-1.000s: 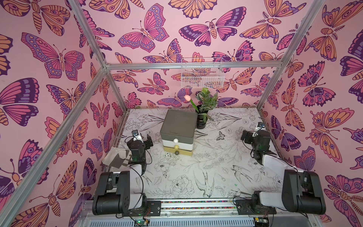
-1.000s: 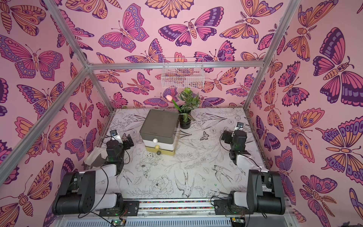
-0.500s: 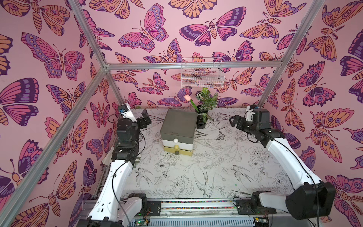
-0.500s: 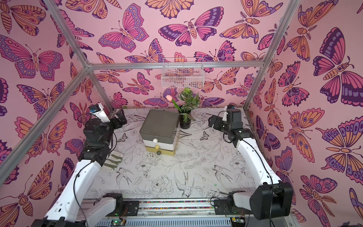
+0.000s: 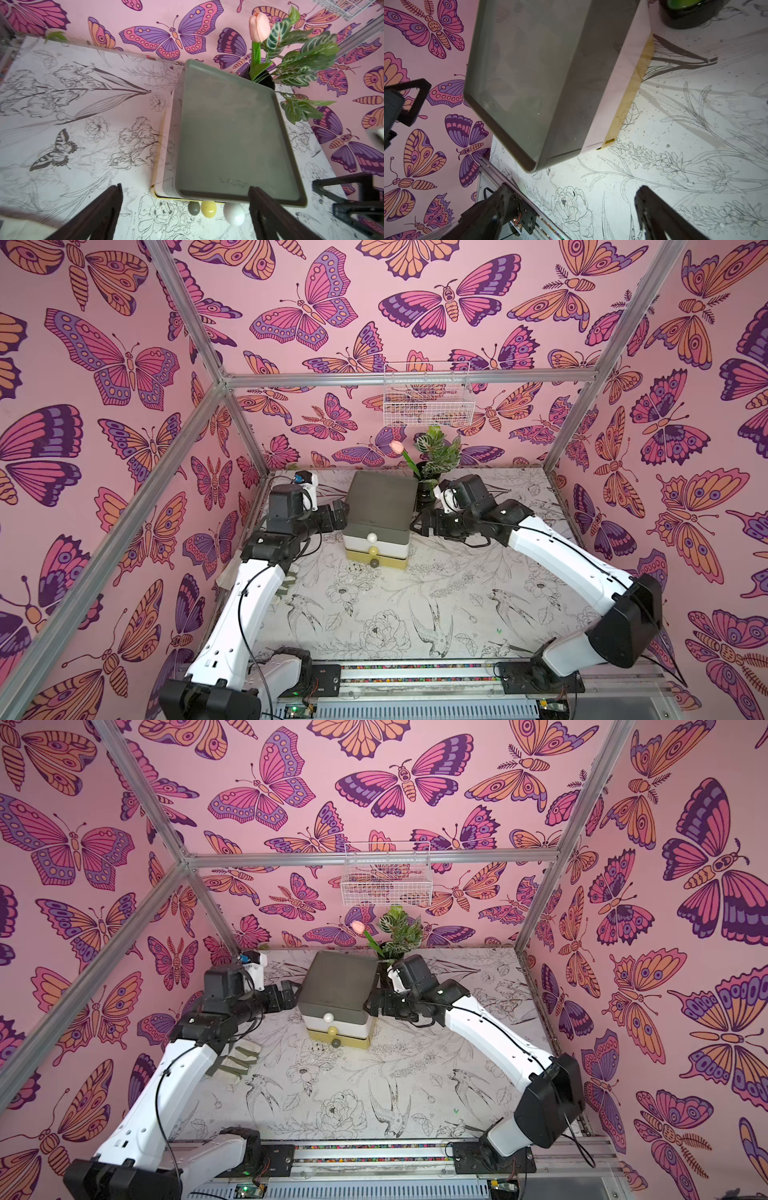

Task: Take the keys out of the drawer
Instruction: Adjust the storage box at the center of the board.

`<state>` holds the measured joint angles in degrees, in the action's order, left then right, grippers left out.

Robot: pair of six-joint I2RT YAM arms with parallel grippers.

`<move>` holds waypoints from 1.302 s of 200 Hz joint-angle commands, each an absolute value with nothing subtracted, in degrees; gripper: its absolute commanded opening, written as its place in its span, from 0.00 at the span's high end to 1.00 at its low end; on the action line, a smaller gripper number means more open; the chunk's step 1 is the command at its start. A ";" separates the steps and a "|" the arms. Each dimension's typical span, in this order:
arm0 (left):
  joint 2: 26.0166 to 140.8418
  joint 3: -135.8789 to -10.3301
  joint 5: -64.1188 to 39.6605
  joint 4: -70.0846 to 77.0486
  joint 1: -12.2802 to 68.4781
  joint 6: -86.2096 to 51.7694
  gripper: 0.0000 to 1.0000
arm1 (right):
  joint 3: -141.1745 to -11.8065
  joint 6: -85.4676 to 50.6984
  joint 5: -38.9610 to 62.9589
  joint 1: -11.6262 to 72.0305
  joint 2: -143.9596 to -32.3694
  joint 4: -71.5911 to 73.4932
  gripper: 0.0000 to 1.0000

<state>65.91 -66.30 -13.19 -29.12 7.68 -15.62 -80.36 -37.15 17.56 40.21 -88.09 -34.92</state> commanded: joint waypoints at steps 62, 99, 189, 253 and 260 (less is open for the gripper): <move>78.27 -72.86 -27.05 -33.95 7.12 -13.63 0.00 | -90.39 -38.47 18.41 40.61 -95.33 -39.10 0.01; 79.63 -72.62 -30.23 -33.87 8.68 -15.66 0.01 | -92.94 -37.24 18.00 40.59 -96.79 -40.57 0.01; 78.66 -70.05 -29.56 -33.62 16.91 -20.43 0.01 | -93.95 -35.38 18.23 38.74 -96.70 -42.98 0.01; 78.58 -68.31 -29.17 -32.03 22.61 -24.33 0.01 | -96.51 -33.73 20.98 37.52 -97.80 -43.92 0.02; 78.31 -67.84 -28.61 -31.96 22.83 -24.42 0.01 | -97.03 -33.59 21.47 37.50 -98.19 -44.22 0.01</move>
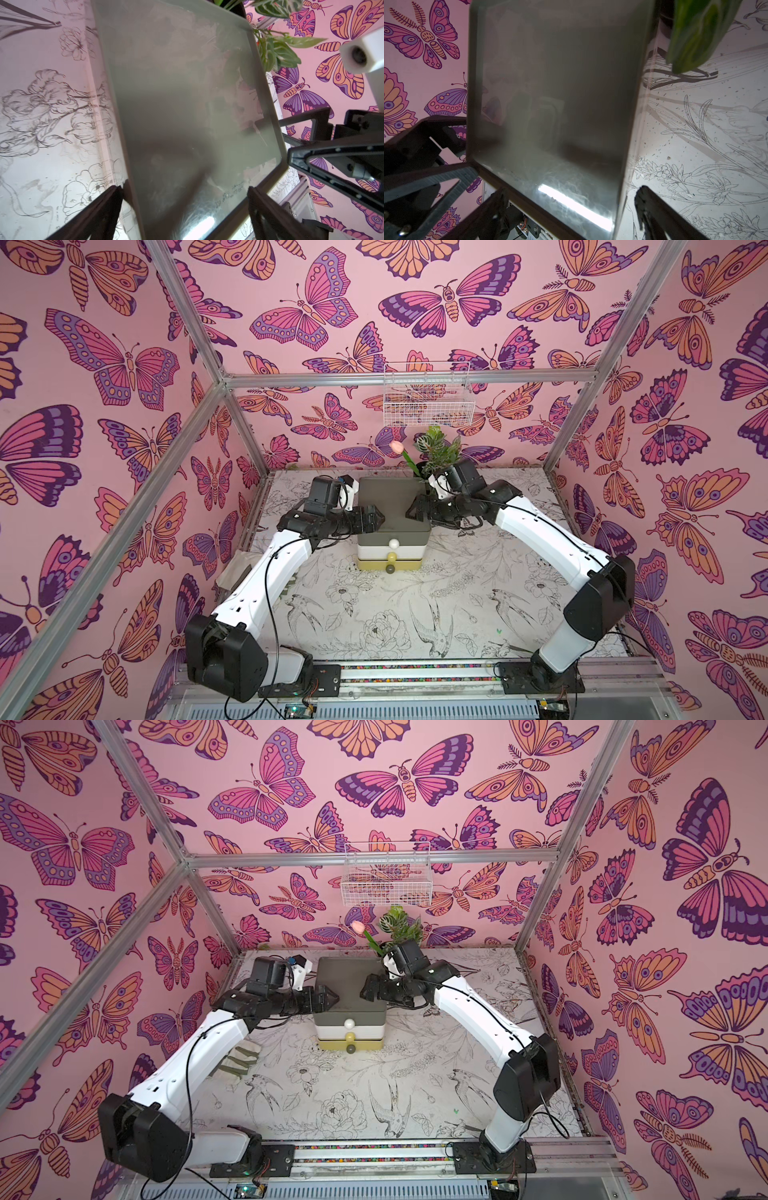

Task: Take the keys out of the drawer
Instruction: Adjust the storage box at the center of the board, then open the drawer in the storage box.

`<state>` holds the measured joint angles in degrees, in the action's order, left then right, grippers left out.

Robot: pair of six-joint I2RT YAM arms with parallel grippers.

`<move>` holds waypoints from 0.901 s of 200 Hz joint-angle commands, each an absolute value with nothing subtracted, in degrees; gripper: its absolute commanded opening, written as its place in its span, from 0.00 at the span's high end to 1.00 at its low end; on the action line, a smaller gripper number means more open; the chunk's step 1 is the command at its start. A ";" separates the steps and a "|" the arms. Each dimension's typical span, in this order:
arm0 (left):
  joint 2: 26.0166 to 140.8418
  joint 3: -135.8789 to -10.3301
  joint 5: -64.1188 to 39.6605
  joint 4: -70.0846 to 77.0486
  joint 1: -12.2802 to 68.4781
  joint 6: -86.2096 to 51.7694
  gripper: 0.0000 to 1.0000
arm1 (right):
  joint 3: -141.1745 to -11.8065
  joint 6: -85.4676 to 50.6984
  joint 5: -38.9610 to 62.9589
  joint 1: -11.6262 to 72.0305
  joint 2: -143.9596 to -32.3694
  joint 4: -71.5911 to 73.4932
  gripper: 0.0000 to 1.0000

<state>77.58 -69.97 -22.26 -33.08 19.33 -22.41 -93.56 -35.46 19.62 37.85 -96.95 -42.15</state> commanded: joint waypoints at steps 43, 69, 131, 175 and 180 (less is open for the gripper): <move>77.00 -65.33 -28.54 -31.92 22.85 -24.62 0.01 | -101.07 -34.10 24.98 37.53 -100.85 -43.31 0.02; 77.72 -65.13 -30.14 -31.23 23.50 -25.84 0.01 | -107.14 -32.23 25.44 37.48 -104.15 -46.42 0.01; 68.68 -61.85 -22.02 -33.46 20.96 -23.08 0.00 | -108.51 -28.47 10.98 37.60 -98.31 -59.13 0.01; 70.47 -65.09 -21.85 -32.90 19.63 -21.45 0.01 | -93.91 -33.79 17.43 39.55 -82.54 -57.19 0.00; 70.62 -65.32 -21.59 -32.92 19.34 -21.40 0.01 | -91.11 -34.80 20.08 39.76 -80.64 -54.88 0.02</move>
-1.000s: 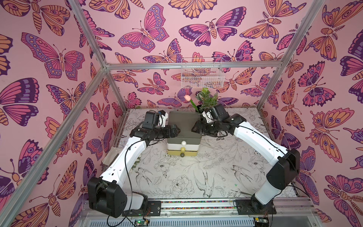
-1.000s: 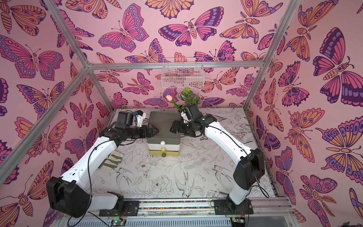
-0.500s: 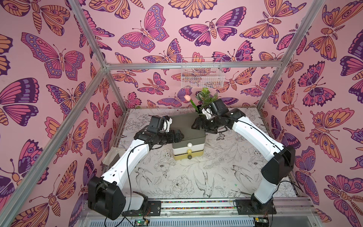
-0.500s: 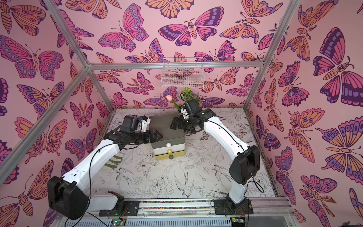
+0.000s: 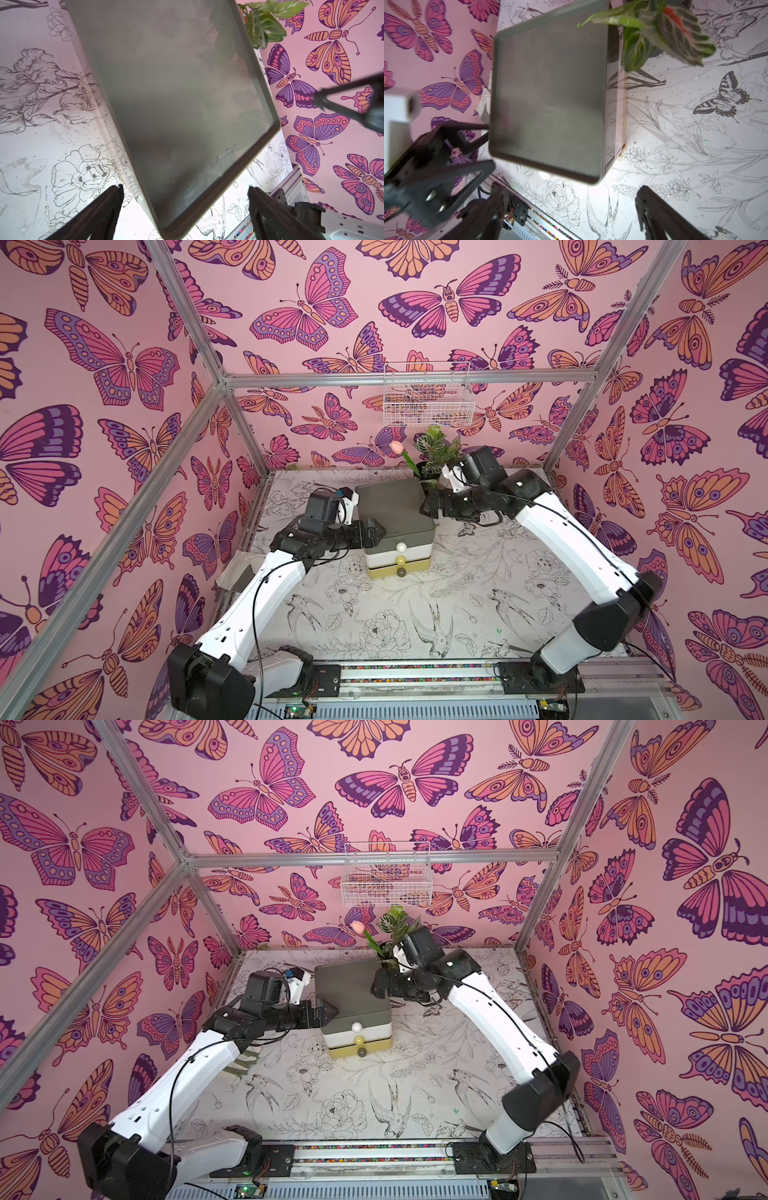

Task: Take the keys out of the drawer
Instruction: Open the drawer in the storage box.

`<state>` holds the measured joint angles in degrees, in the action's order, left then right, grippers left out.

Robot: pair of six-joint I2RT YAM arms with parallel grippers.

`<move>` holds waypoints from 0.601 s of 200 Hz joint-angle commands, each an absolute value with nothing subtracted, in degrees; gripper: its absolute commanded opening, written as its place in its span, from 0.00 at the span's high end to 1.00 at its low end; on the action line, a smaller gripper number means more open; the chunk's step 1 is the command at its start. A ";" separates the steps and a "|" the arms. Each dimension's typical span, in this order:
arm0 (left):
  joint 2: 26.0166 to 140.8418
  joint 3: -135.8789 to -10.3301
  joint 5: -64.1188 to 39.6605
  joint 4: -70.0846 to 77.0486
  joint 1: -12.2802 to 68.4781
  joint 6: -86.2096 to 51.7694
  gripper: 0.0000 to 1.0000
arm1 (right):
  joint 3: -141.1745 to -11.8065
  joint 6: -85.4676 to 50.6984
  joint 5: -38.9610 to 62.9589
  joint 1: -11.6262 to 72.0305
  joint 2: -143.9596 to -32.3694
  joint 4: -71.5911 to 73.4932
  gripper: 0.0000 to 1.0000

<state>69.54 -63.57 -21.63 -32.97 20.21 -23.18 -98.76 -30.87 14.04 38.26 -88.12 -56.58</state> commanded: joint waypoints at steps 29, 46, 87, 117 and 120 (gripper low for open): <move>71.57 -65.61 -23.29 -32.95 17.07 -20.65 0.02 | -73.23 -44.19 26.18 41.20 -71.59 -41.63 0.11; 71.96 -65.24 -24.05 -32.87 17.06 -21.20 0.02 | -64.22 -51.12 25.27 42.92 -68.12 -30.11 0.11; 70.82 -62.26 -26.86 -31.48 18.13 -23.72 0.05 | -52.04 -62.11 21.54 45.94 -69.51 -6.63 0.11; 70.10 -61.29 -26.67 -31.06 18.90 -24.17 0.05 | -54.54 -61.37 20.56 47.90 -74.71 -3.73 0.14; 70.13 -61.26 -26.68 -31.11 19.01 -24.17 0.05 | -54.65 -61.31 20.33 48.11 -75.09 -3.20 0.14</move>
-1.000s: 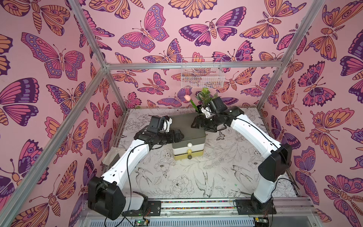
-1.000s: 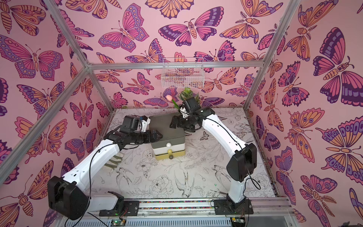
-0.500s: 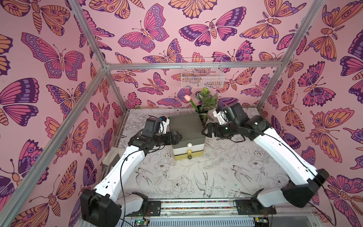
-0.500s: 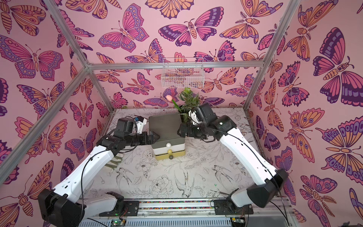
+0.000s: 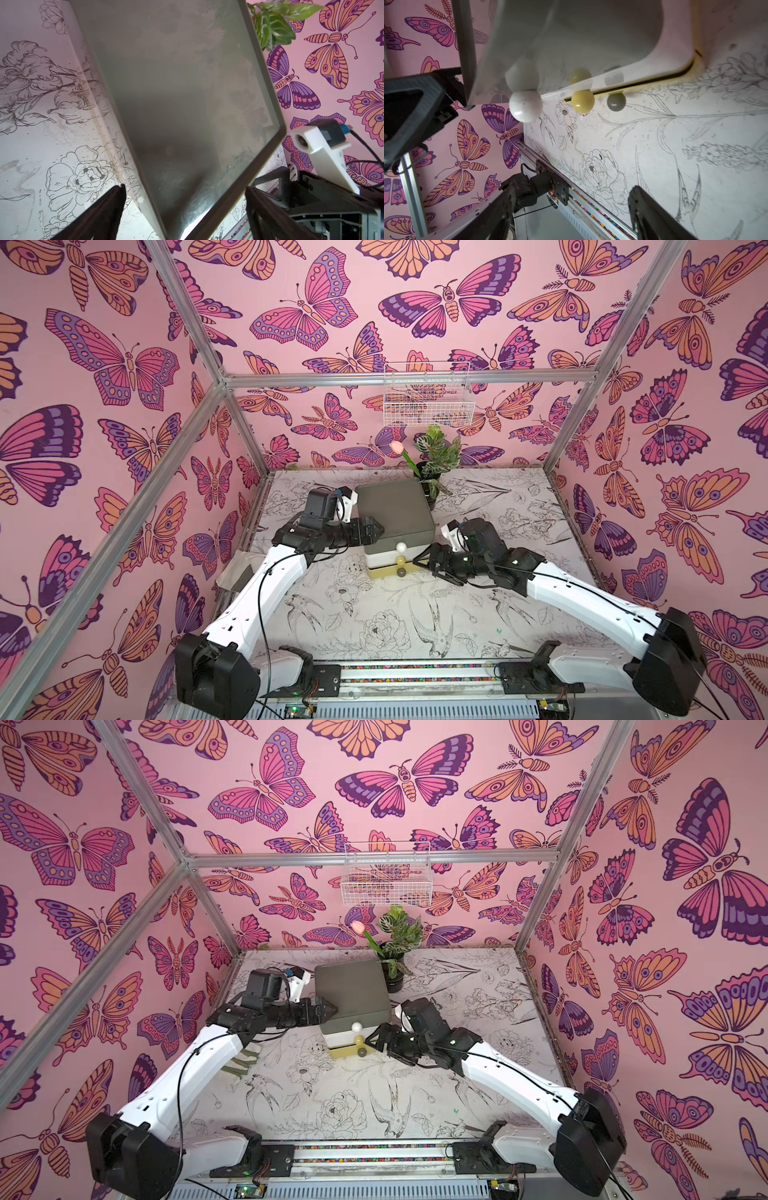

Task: Take the keys out of the drawer
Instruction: Open the drawer in the storage box.

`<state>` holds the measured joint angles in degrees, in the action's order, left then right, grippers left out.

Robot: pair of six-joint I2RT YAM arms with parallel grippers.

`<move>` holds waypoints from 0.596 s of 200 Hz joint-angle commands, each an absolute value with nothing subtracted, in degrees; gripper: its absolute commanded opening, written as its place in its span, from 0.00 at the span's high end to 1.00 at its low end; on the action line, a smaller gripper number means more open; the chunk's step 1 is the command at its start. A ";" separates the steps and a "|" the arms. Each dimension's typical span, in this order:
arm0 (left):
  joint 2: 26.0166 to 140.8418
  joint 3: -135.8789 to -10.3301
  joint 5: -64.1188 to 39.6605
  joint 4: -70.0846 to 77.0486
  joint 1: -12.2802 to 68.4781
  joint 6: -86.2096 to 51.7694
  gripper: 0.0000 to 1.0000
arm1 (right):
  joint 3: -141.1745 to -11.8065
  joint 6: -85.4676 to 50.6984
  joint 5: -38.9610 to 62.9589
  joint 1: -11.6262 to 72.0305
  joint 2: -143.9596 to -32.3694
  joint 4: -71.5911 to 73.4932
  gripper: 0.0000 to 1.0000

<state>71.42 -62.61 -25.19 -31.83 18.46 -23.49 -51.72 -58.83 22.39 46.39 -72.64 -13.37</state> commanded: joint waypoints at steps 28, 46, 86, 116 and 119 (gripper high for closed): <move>70.31 -61.18 -26.45 -31.09 19.07 -24.21 0.05 | -54.57 -59.85 13.23 50.79 -76.81 -0.18 0.22; 70.37 -61.26 -25.89 -31.09 19.16 -24.68 0.05 | -54.08 -59.32 7.61 52.70 -76.57 0.04 0.22; 70.62 -61.08 -25.56 -31.11 19.75 -24.87 0.05 | -51.36 -59.77 -0.02 54.61 -76.52 4.65 0.26; 70.57 -60.94 -25.31 -31.16 19.87 -25.05 0.05 | -49.13 -60.83 -6.38 57.24 -76.55 9.96 0.27; 70.53 -60.99 -25.21 -31.17 19.86 -25.05 0.05 | -48.87 -61.23 -7.31 57.75 -76.55 10.50 0.27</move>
<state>71.24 -61.98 -25.47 -31.53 19.53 -24.73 -50.52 -60.12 1.13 55.18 -76.66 4.78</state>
